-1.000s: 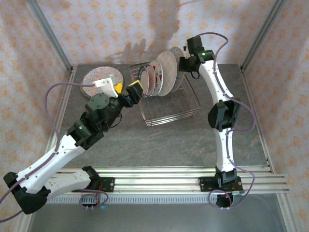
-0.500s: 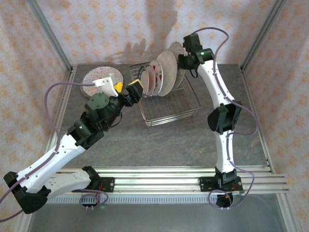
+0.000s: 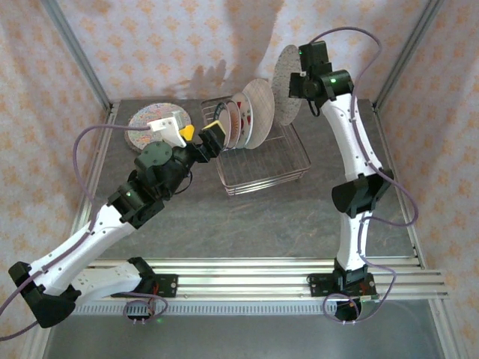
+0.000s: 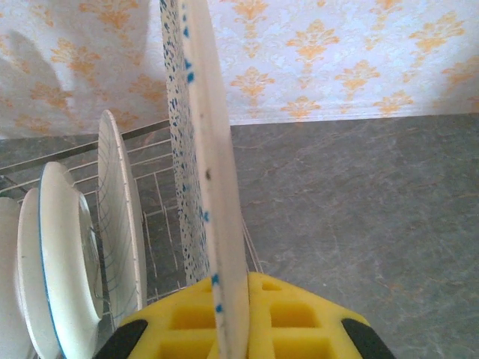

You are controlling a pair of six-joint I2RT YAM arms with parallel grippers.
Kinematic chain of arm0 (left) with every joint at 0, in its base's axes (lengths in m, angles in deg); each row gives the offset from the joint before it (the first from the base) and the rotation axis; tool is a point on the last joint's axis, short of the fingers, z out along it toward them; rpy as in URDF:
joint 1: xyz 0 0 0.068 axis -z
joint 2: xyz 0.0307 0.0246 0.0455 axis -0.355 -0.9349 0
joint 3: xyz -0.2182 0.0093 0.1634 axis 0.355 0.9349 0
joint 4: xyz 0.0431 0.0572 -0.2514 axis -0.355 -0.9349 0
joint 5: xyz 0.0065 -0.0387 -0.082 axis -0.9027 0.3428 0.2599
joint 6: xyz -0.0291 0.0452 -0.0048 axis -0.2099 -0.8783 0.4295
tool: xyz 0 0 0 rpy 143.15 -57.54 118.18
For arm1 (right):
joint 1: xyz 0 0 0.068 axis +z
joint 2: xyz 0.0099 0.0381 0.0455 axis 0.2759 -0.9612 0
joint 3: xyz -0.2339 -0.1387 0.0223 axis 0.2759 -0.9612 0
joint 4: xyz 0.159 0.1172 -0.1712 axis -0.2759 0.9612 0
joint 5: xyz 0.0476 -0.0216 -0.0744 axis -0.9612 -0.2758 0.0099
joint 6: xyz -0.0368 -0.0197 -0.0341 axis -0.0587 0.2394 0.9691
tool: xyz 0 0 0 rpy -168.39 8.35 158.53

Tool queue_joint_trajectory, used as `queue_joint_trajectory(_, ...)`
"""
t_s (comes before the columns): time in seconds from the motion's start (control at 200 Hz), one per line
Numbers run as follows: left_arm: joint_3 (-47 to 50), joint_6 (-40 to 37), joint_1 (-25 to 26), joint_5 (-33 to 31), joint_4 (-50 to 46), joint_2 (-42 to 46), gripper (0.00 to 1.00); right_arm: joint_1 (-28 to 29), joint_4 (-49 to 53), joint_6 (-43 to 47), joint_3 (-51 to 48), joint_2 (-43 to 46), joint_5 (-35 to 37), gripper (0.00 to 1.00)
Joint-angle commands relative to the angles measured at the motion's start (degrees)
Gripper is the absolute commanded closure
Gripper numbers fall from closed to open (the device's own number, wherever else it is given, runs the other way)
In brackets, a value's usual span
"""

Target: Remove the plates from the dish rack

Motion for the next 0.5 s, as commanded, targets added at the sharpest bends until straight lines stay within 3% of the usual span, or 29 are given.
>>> queue_joint_trajectory(0.0, -2.4, 1.2, 0.6, 1.9, 2.2, -0.7, 0.09, -0.1, -1.2, -0.7, 0.1, 6.1, 5.3, 1.00)
queue_joint_trajectory(0.495, -4.2, 7.0, 0.6, 11.5, 4.4, -6.0, 0.08, -0.1, -0.2, -10.9, -12.4, 23.6, 9.5, 1.00)
